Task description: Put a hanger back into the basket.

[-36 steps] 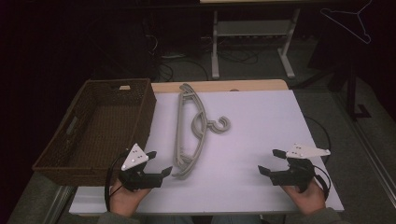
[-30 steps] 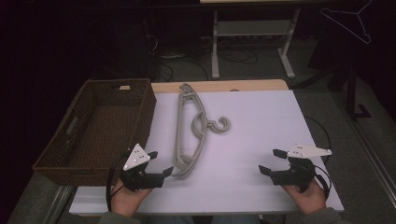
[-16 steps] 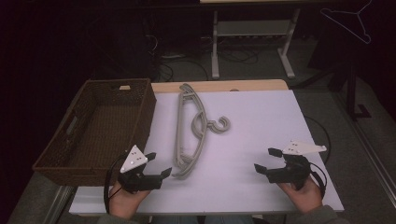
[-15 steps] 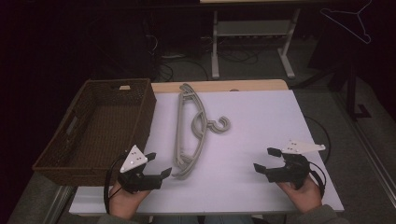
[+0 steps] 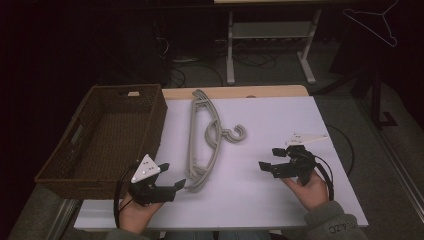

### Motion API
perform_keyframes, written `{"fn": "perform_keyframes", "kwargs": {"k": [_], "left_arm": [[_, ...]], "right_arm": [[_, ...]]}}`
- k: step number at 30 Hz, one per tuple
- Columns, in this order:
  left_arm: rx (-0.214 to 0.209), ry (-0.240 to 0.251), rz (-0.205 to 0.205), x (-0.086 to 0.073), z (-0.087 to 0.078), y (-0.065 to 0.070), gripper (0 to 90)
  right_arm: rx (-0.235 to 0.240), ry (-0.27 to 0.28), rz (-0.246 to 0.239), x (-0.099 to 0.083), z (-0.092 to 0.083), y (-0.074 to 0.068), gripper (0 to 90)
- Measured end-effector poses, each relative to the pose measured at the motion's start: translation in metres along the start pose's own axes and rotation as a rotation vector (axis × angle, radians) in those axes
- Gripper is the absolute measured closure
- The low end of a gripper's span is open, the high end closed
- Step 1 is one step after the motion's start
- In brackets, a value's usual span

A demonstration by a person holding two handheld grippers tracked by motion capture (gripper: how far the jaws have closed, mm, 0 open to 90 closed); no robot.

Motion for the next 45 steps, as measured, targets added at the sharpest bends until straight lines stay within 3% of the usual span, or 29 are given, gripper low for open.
{"fn": "perform_keyframes", "kwargs": {"k": [11, 19, 22, 29, 31, 33, 35, 37, 41, 45], "left_arm": [[-0.001, -0.008, 0.016, 0.001, 0.001, 0.001, 23.1], [-0.001, -0.005, 0.012, 0.002, 0.002, 0.002, 23.1], [-0.003, -0.005, 0.02, 0.002, 0.003, 0.001, 23.1], [-0.005, -0.005, 0.019, 0.004, 0.003, 0.001, 23.3], [-0.005, -0.005, 0.019, 0.004, 0.003, 0.001, 23.4], [-0.005, -0.007, 0.022, 0.004, 0.003, 0.001, 23.4], [-0.005, -0.01, 0.028, 0.003, 0.003, 0.0, 23.4], [-0.005, -0.013, 0.026, 0.004, 0.002, 0.0, 23.4], [-0.005, -0.008, 0.021, 0.004, 0.002, 0.0, 23.4], [-0.007, -0.01, 0.026, 0.004, 0.002, 0.0, 23.4]], "right_arm": [[0.005, -0.009, -0.006, 0.011, 0.004, 0.0, 22.0], [0.031, -0.008, 0.01, 0.035, 0.016, -0.004, 26.1], [0.043, -0.017, 0.013, 0.047, 0.027, -0.006, 28.2], [0.077, -0.071, 0.082, 0.069, 0.064, -0.004, 34.3], [0.073, -0.082, 0.092, 0.07, 0.069, -0.003, 34.8], [0.076, -0.11, 0.138, 0.073, 0.084, 0.0, 36.7], [0.076, -0.11, 0.144, 0.074, 0.088, 0.001, 36.9], [0.079, -0.127, 0.194, 0.076, 0.104, 0.003, 39.1], [0.065, -0.147, 0.206, 0.078, 0.119, 0.002, 41.2], [0.061, -0.165, 0.248, 0.078, 0.134, 0.002, 43.8]]}}
Point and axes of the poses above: each handheld gripper's, and its own axes: z roughly forward along the jaws, x roughly out of its top, y roughly to its right, the point moved 3 cm from there along z, roughly forward along the jaws, and after that the axes turned 13 degrees about -z, right-handed, at the moved point
